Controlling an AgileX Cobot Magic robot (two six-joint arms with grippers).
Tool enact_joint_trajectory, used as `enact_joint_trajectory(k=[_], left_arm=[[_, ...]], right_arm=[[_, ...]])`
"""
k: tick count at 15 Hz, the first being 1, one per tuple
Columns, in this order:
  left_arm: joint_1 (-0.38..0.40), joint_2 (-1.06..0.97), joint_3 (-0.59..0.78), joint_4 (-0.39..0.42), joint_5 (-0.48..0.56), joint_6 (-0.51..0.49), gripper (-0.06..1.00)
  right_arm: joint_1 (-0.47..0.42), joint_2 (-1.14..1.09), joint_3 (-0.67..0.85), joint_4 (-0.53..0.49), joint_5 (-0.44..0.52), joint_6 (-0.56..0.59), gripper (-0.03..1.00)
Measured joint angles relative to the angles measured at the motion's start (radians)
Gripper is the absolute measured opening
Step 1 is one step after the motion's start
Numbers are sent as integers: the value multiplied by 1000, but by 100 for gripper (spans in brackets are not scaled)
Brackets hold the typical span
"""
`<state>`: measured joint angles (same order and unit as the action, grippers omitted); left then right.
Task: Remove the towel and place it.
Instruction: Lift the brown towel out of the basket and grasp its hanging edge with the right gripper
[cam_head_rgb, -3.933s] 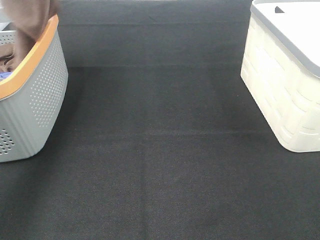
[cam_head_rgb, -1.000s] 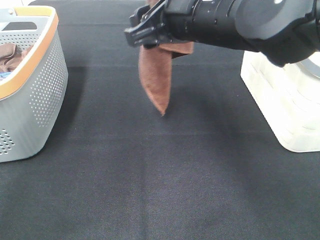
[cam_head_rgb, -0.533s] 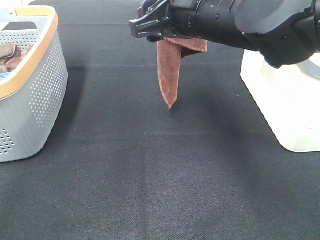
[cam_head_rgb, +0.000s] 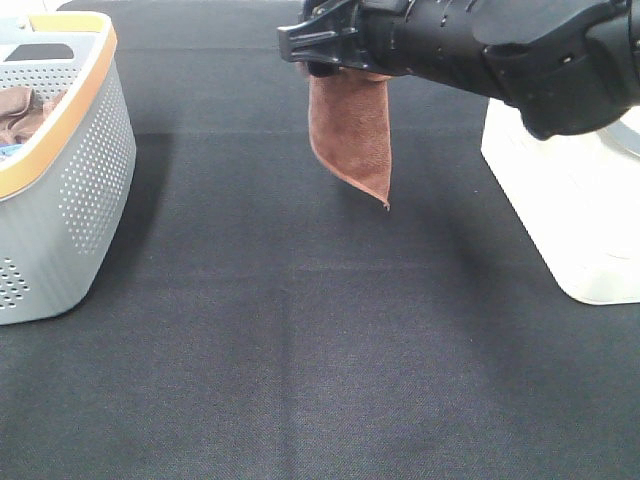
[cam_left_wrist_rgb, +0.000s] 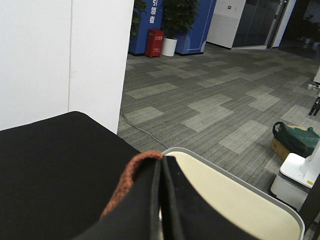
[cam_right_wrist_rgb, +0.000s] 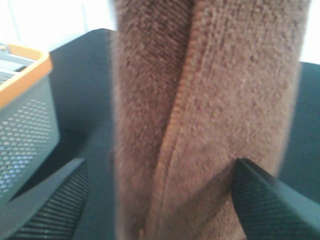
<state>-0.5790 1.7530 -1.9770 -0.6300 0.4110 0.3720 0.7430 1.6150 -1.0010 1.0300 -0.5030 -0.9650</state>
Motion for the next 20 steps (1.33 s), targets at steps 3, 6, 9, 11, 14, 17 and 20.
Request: enact_joint_trajectory(k=[3,6,9,11,14,17,20], left_arm=[[0,0,0,16,5,0,0],[0,0,0,128,3,0,0],[0,0,0,193,-16,0,0],[0,0,0,208,-34,0,0],[0,17,0,235,-67,0,0],[0,49,0,251,-71,0,0],[0,52,0,279,-114,0,0]], right_arm=[[0,0,0,13,0,-48,73],[0,0,0,16,1,-71,65],[0,0,0,15,3,-94,55],[0,0,0,15,3,-94,54],[0,0,0,15,13,-94,54],[0,0,0,15,35,-94,57],[0,0,0,15,38,-96,57]])
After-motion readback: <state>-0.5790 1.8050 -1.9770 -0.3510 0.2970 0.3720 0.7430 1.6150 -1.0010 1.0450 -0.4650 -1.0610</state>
